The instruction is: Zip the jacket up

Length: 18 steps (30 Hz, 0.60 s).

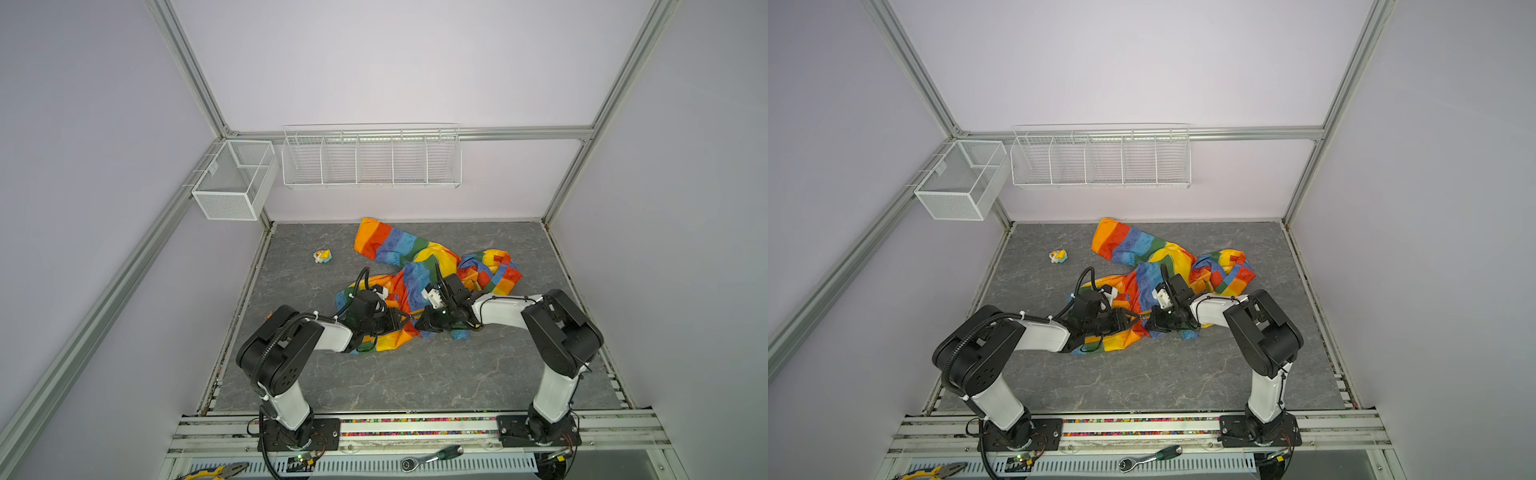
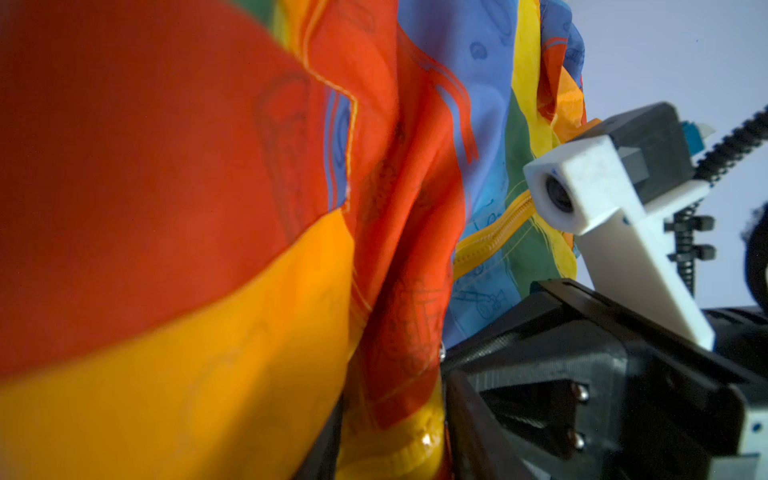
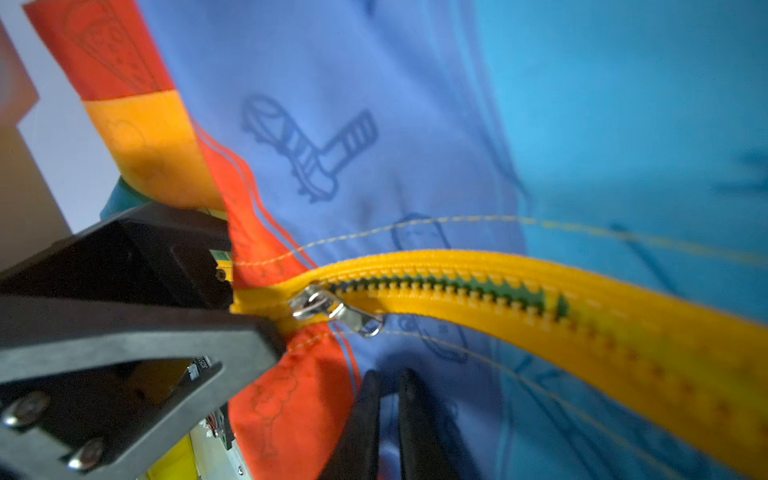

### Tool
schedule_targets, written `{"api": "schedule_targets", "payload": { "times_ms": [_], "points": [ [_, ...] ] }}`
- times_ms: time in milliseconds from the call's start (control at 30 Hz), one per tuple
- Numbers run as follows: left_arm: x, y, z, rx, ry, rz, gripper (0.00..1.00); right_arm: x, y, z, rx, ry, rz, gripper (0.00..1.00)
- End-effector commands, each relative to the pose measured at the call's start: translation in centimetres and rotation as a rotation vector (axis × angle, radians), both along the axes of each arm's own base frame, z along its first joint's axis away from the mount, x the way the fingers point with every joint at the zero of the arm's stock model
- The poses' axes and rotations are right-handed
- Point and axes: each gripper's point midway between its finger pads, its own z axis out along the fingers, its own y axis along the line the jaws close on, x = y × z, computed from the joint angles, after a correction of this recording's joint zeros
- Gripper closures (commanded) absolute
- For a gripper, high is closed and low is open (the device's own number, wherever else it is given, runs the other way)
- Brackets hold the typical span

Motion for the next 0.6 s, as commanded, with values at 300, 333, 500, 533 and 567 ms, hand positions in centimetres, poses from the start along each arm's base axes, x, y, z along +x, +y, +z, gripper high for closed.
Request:
{"api": "schedule_targets", "payload": {
  "times_ms": [300,333,500,533,567],
  "points": [
    [0.7,0.1,2.5,0.014,-0.064,-0.005,1.0,1.0,-1.0,1.6,0.071,0.003,-0.093,0.78],
    [0.7,0.0,3.2,0.007,-0.084,-0.016,1.0,1.5,-0.9,2.6,0.097,-0.011,-0.106,0.76],
    [0.9,-1.0,7.1,-0.043,-0.172,-0.071,1.0,2.7,-1.3,6.6,0.199,-0.059,-0.189,0.66],
    [0.9,-1.1,7.6,-0.051,-0.18,-0.078,1.0,3.0,-1.3,7.4,0.217,-0.069,-0.2,0.65],
    [0.9,-1.3,8.0,-0.056,-0.189,-0.086,1.0,3.3,-1.4,8.3,0.235,-0.08,-0.214,0.63]
  ]
}}
